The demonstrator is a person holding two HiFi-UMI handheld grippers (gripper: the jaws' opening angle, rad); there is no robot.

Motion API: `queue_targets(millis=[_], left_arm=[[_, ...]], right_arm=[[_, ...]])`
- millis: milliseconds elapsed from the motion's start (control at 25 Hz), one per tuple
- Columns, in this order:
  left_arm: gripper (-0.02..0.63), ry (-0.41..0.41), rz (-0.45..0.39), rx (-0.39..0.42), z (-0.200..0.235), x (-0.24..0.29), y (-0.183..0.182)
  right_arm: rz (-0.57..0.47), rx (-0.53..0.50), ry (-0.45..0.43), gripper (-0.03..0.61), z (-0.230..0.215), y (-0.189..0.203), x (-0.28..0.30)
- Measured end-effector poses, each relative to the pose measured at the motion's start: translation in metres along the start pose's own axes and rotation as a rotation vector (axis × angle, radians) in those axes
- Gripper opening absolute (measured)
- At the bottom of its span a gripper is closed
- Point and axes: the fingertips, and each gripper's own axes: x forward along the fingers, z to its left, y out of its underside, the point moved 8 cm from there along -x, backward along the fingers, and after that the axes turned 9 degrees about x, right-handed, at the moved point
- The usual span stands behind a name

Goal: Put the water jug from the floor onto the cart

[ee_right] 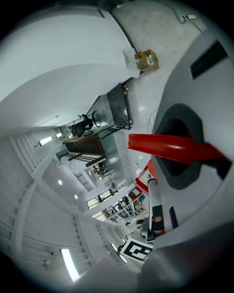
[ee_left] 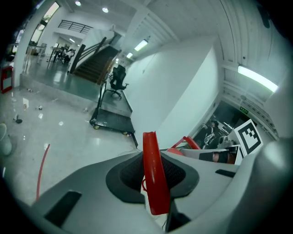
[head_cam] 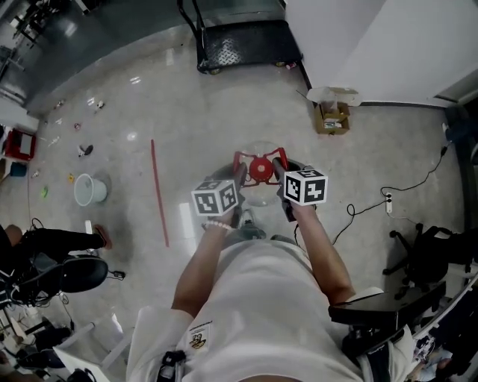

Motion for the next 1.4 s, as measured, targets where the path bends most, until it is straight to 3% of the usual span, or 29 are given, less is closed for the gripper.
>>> queue_targets(millis=[320,720,1000,1400], left_arm=[[0.072,0.051,0.011,0.039,0.011,0.036,-0.035],[0.072,0.062,0.03,0.026,0.022,0.092,-0.065],[0.072,0.039,0.018,-0.007,0.037,0.146,-0.104],[0.072,-0.013,-0.036,-0.032,0.056,0.232,-0.18]], right_arm=[[-0.055,0.037,0.042,0.025,-0.017,-0.03,0.014],[-0.064,0.063,0.022,0.025,-0.052,-0.073,0.041],[-0.027,0.056,-0.004,0.025,-0.087,-0.127,0.081],[-0.009,0.008,-0.064,0.026,-0.135,-0.235,0.136]])
